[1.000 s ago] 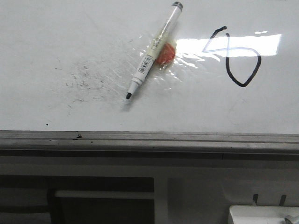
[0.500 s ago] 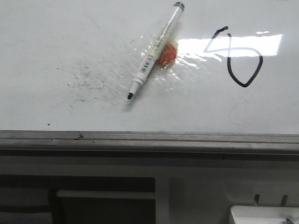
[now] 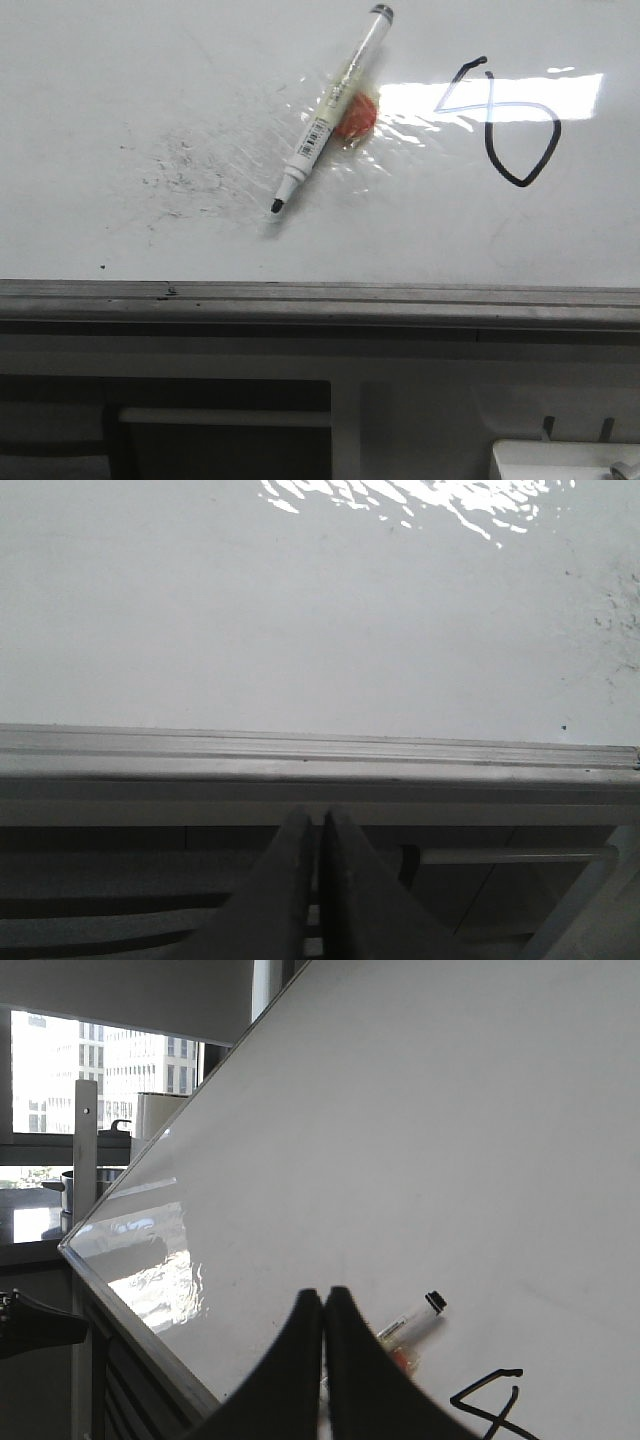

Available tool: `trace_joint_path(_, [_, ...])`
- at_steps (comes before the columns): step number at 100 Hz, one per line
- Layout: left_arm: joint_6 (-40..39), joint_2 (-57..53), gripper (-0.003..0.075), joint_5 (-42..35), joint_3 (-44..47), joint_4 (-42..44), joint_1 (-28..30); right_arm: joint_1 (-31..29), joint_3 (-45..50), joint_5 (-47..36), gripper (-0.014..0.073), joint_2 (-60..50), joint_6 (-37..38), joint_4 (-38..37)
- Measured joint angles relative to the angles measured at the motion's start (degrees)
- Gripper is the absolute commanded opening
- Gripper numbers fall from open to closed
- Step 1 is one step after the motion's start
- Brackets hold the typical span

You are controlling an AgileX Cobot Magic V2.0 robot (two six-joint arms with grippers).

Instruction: Write number 8 on whiteboard

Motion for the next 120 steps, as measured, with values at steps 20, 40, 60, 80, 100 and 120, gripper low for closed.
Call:
trace_joint_path(20, [0.0,0.0,-0.0020,0.0,0.0,0.0,0.0,0.0,0.0,0.0,-0.0064,0.0,0.0,0.0])
trace_joint_path(40, [-0.1,0.0,-0.0020,0.0,0.0,0.0,0.0,0.0,0.0,0.0,-0.0064,0.0,0.0,0.0])
trace_joint_path(60, [-0.1,0.0,-0.0020,0.0,0.0,0.0,0.0,0.0,0.0,0.0,-0.0064,0.0,0.0,0.0])
trace_joint_path(80, [-0.1,0.0,-0.0020,0.0,0.0,0.0,0.0,0.0,0.1,-0.3,-0.0064,0.0,0.0,0.0])
trace_joint_path(100, [-0.1,0.0,-0.0020,0.0,0.0,0.0,0.0,0.0,1.2,-6.7,-0.0064,0.0,0.0,-5.3])
trace_joint_path(120, [-0.1,0.0,-0.0020,0.0,0.0,0.0,0.0,-2.5,7.6,-12.9,-0.0064,0.0,23.9,-31.4])
